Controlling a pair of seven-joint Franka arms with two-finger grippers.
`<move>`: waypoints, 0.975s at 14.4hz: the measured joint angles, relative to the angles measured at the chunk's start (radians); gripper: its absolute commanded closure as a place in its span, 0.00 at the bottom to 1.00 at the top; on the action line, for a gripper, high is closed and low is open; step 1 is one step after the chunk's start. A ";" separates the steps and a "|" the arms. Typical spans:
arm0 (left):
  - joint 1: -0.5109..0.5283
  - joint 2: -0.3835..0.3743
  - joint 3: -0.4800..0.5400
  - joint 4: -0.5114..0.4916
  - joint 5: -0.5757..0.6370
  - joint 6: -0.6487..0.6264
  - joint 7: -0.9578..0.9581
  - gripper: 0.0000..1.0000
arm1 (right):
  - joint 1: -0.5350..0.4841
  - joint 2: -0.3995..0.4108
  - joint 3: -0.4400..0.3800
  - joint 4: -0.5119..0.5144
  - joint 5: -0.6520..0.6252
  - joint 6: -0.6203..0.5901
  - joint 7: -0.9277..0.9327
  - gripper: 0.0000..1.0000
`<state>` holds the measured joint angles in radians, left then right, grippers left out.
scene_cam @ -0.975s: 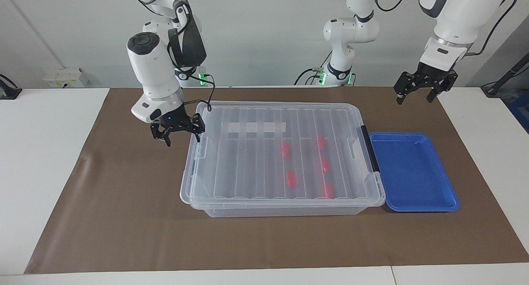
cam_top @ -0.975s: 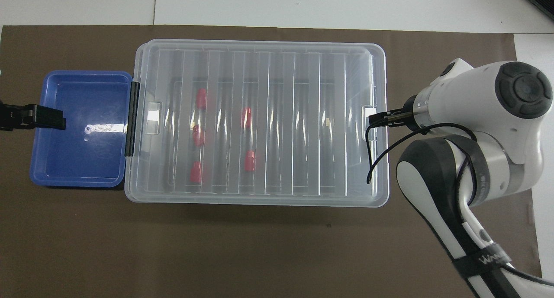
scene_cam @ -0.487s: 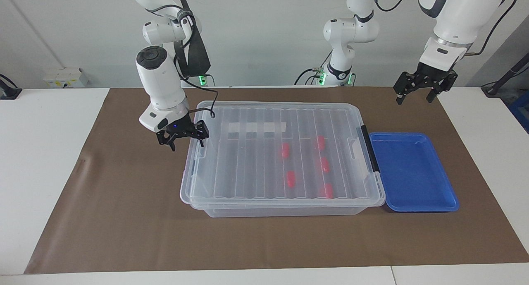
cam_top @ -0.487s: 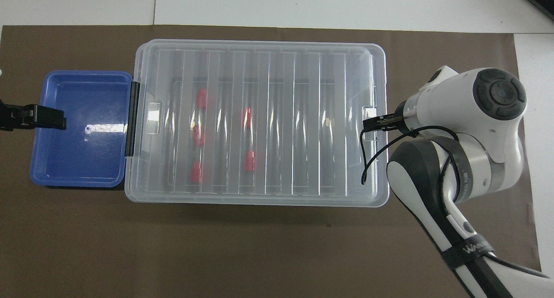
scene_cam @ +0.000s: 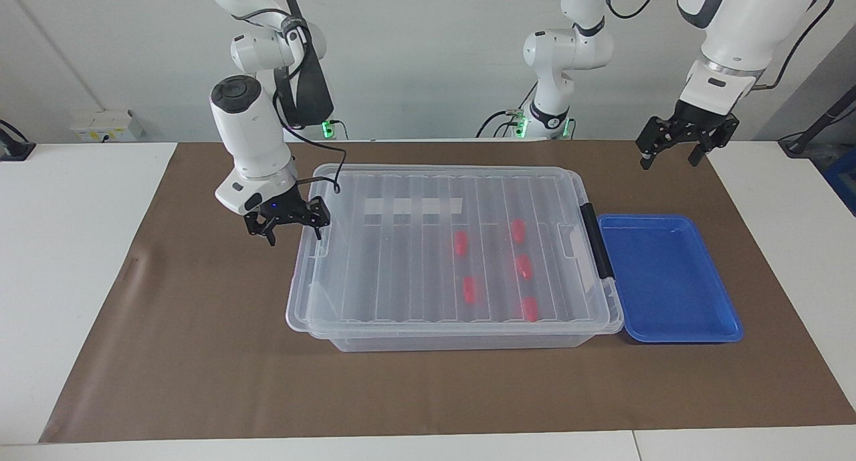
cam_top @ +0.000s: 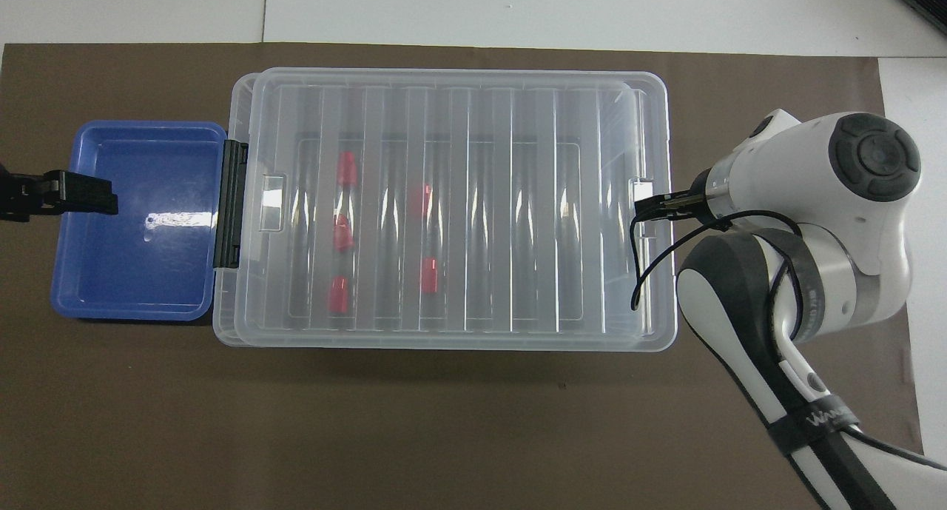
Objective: Place red block in blue tray from box
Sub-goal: 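Grasp the clear lid edge with the right gripper, then slide the lid toward the right gripper while the left gripper approaches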
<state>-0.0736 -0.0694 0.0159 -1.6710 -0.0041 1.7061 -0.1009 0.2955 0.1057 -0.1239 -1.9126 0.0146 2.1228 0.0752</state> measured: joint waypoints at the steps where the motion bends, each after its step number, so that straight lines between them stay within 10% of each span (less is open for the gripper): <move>1: 0.000 0.000 0.000 0.000 -0.009 0.014 -0.033 0.00 | -0.007 0.000 -0.001 0.000 -0.001 0.000 0.000 0.00; 14: -0.001 -0.021 -0.008 -0.039 -0.067 -0.015 -0.327 0.00 | -0.068 -0.002 -0.001 -0.001 -0.029 -0.012 0.000 0.00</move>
<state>-0.0748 -0.0901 0.0083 -1.7103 -0.0711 1.6912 -0.4277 0.2275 0.1039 -0.1253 -1.9136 -0.0140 2.1111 0.0752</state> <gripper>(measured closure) 0.000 0.000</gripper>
